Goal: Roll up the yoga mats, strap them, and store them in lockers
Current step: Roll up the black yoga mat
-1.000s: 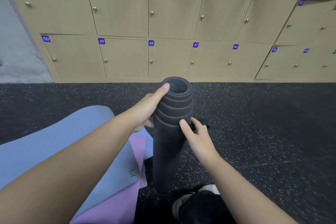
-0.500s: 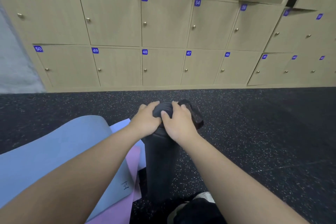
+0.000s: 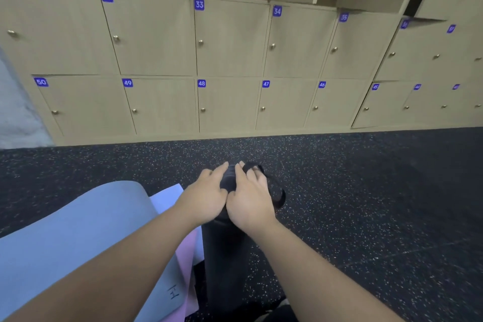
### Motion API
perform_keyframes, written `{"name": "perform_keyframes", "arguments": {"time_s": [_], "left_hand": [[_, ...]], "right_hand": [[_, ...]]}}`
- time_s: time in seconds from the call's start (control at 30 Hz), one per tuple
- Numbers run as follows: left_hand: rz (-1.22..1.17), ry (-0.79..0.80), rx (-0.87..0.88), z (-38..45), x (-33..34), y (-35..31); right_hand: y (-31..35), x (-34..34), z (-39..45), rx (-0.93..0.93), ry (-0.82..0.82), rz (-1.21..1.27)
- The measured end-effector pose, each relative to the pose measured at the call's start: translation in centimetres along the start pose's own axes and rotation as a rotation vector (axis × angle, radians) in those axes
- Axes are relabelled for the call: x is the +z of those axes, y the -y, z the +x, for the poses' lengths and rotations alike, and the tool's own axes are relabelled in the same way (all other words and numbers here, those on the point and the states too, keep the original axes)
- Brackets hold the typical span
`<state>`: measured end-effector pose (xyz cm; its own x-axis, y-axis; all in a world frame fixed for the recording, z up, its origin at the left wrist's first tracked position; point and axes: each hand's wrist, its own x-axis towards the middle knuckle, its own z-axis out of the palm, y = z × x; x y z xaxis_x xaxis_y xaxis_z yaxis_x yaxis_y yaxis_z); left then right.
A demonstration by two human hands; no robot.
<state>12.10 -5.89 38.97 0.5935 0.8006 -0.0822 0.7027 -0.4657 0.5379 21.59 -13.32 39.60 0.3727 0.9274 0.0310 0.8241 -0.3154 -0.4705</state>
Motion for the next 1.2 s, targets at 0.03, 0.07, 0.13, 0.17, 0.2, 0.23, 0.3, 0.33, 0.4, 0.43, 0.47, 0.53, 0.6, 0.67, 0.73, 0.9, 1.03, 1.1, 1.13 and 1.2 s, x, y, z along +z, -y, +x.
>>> {"name": "perform_keyframes", "arguments": {"time_s": [0.03, 0.07, 0.13, 0.17, 0.2, 0.23, 0.3, 0.33, 0.4, 0.43, 0.47, 0.53, 0.6, 0.67, 0.73, 0.9, 1.03, 1.1, 1.13, 1.2], "left_hand": [[0.006, 0.010, 0.006, -0.2, 0.0, 0.1], [0.009, 0.021, 0.004, -0.5, -0.1, 0.2], [0.008, 0.050, 0.000, -1.2, -0.1, 0.2], [0.002, 0.065, -0.001, -1.7, -0.1, 0.2], [-0.002, 0.079, -0.005, -2.2, -0.1, 0.1], [-0.002, 0.088, -0.009, -2.7, -0.1, -0.1], [0.001, 0.103, -0.012, -3.9, -0.2, -0.5], [0.006, 0.111, -0.011, -4.5, -0.2, -0.7], [0.021, 0.120, 0.000, -5.9, -0.2, -1.3], [0.032, 0.122, 0.010, -6.5, -0.1, -1.7], [0.046, 0.125, 0.019, -7.1, 0.0, -1.9], [0.076, 0.122, 0.026, -8.1, 0.1, -2.3], [0.086, 0.110, 0.032, -8.7, 0.0, -2.3], [0.058, 0.087, 0.037, -9.2, -0.1, -2.3], [0.008, 0.054, 0.047, -9.7, -0.2, -2.3], [-0.049, -0.060, 0.042, -10.4, -0.1, -1.2], [-0.103, -0.115, 0.017, -10.1, -0.4, -0.1], [-0.138, -0.144, 0.029, -10.0, -0.4, 0.1], [-0.152, -0.159, 0.034, -9.9, -0.3, 0.1], [-0.156, -0.183, 0.042, -9.9, -0.1, 0.0]], "right_hand": [[0.1, -0.1, -0.2, -0.013, 0.017, -0.009], [0.2, -0.3, -0.5, -0.023, 0.035, -0.012], [0.4, -0.6, -1.3, -0.036, 0.061, -0.009], [0.5, -0.7, -1.7, -0.042, 0.072, -0.009], [0.6, -0.8, -2.1, -0.048, 0.082, -0.009], [0.7, -0.9, -2.6, -0.052, 0.091, -0.009], [0.9, -1.2, -3.5, -0.058, 0.105, -0.014], [0.9, -1.3, -4.1, -0.059, 0.116, -0.019], [0.8, -1.5, -5.4, -0.059, 0.129, -0.027], [0.7, -1.7, -6.1, -0.057, 0.133, -0.025], [0.7, -1.9, -6.8, -0.052, 0.139, -0.017], [0.7, -2.3, -8.0, -0.046, 0.147, -0.004], [0.7, -2.8, -8.9, -0.054, 0.154, -0.004], [0.6, -3.3, -9.7, -0.065, 0.130, 0.001], [0.6, -4.0, -10.5, -0.076, 0.078, 0.004], [0.3, -6.3, -13.1, -0.146, 0.030, -0.004], [-0.2, -7.5, -14.8, -0.182, -0.014, -0.122], [-0.5, -7.6, -15.2, -0.197, -0.008, -0.142], [-0.7, -7.6, -15.3, -0.213, -0.010, -0.151], [-0.9, -7.2, -15.5, -0.252, -0.024, -0.153]]}}
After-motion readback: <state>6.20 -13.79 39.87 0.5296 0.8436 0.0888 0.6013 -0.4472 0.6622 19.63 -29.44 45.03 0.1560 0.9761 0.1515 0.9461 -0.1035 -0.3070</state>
